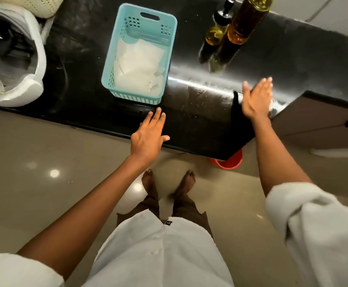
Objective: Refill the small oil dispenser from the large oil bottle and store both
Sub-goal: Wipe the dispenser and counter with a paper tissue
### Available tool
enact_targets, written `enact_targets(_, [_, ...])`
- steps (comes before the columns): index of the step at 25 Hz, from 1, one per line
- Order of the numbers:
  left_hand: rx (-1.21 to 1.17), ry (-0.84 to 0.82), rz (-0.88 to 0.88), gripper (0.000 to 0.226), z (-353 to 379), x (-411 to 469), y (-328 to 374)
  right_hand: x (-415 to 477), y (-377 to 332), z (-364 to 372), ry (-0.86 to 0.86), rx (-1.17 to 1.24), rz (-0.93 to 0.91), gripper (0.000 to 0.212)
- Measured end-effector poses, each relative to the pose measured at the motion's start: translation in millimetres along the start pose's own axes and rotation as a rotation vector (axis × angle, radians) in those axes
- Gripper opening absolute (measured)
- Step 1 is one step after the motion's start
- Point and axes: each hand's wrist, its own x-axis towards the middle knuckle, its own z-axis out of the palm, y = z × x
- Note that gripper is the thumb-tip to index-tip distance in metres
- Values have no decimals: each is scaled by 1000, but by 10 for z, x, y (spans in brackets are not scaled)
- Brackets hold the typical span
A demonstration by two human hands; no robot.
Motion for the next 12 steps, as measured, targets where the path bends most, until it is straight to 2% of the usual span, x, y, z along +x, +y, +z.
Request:
enact_targets(2, [37,9,26,81,72,3,-22,25,-452,182,-26,9,-132,110])
enact_targets(5, [47,5,65,80,201,25,-59,-689,-964,608,-87,-79,-410,91])
enact_targets(8, [38,25,94,77,275,33,-132,-1607,-744,787,-193,-146,-628,84])
enact_targets(10, [57,21,122,75,325,11,-184,-1729,-279,679,-206,-180,-640,85])
enact_targets(12, [55,8,140,73,345,14,-216,-1415,145,433,-159,-198,-500,87])
